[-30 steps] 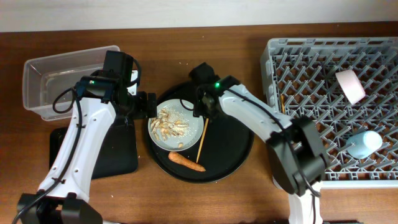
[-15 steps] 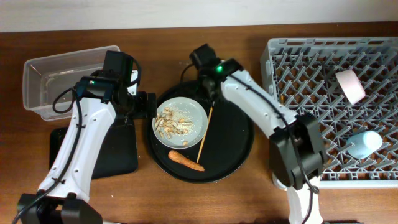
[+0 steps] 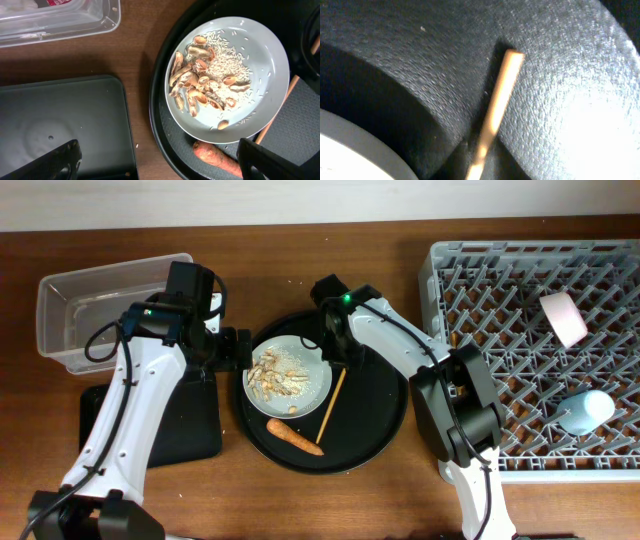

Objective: Sort waste into correct bins and load items into the dishwasher rack
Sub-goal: 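Pick the second chopstick with the right gripper and place it in the rack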

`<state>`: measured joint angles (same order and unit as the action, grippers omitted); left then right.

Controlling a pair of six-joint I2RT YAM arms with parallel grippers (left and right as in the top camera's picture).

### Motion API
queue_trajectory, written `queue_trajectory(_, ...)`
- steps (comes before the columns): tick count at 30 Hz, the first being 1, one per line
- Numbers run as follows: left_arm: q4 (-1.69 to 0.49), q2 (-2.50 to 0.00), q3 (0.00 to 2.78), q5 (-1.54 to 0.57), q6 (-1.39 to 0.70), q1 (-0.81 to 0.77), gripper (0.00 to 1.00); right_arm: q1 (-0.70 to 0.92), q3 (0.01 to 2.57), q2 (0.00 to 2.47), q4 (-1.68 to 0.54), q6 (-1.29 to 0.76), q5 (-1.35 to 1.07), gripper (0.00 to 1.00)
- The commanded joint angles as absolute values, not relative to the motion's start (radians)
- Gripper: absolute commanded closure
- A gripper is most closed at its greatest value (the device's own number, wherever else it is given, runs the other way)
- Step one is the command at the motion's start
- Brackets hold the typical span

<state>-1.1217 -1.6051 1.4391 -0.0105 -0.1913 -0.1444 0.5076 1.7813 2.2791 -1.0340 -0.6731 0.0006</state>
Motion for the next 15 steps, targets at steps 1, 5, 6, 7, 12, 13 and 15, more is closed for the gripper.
queue_trajectory(1,-1.126,-1.587,1.444,-0.011,-0.197,-0.141,0.01,0.517,1.77,2.307,-1.037,-0.67,-0.016,0.96)
queue_trajectory(5,-1.127,-1.587,1.444,-0.011,-0.197,-0.141,0.01,0.502,1.793,2.285,-1.083,-0.638,-0.034,0.96)
queue_trajectory(6,-1.127,-1.587,1.444,-0.011,-0.197,-0.141,0.01,0.488,1.818,2.262,-1.12,-0.607,-0.034,0.96)
queue_trajectory(7,-1.127,-1.587,1.444,-0.011,-0.197,-0.141,0.01,0.467,1.855,2.214,-1.163,-0.546,-0.035,0.96)
queue_trajectory(12,-1.126,-1.587,1.444,-0.035,-0.197,-0.141,0.01,0.292,1.942,1.959,-1.358,-0.212,-0.035,0.96)
queue_trajectory(13,-1.119,-1.587,1.444,-0.071,-0.197,-0.141,0.01,0.223,1.942,1.92,-1.418,-0.147,-0.034,0.96)
queue_trajectory(15,-1.089,-1.588,1.444,-0.162,-0.197,-0.144,0.01,0.121,1.934,1.913,-1.518,-0.046,-0.035,0.96)
